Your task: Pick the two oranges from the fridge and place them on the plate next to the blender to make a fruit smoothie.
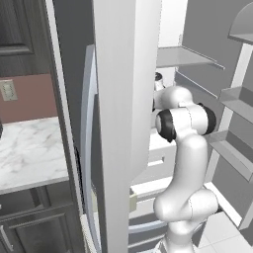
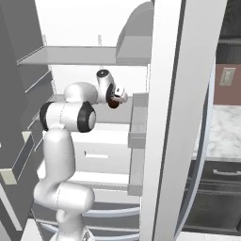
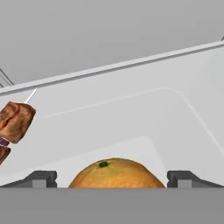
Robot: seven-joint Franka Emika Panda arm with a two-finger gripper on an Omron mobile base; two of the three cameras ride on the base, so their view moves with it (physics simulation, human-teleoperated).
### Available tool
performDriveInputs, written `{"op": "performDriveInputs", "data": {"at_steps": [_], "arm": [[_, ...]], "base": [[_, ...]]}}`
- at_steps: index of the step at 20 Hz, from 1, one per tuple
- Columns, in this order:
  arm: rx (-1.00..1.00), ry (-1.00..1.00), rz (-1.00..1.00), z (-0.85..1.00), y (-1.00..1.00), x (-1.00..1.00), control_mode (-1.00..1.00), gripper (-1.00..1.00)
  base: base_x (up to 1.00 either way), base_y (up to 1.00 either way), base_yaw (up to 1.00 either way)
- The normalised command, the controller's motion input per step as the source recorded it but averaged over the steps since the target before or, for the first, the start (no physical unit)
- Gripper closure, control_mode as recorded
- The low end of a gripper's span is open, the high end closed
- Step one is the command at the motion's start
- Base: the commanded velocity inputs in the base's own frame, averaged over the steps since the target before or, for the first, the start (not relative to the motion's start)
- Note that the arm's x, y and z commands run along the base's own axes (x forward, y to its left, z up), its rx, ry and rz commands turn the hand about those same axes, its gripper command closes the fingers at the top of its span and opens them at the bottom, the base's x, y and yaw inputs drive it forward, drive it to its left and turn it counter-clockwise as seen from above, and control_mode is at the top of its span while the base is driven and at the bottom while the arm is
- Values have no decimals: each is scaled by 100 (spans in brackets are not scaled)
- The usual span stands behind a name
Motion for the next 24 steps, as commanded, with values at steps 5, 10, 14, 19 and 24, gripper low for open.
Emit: {"op": "performDriveInputs", "data": {"at_steps": [5,10,14,19,24], "arm": [[-3,2,0,-67,0,-5,-100,-100],[-1,0,0,-34,0,-13,-100,-100],[-4,0,1,-34,-1,-10,-100,-100],[-3,0,1,-34,-1,-14,-100,-100],[0,0,0,-12,0,0,-100,-100]], "base": [[0,0,0],[0,0,0],[0,0,0],[0,0,0],[0,0,0]]}}
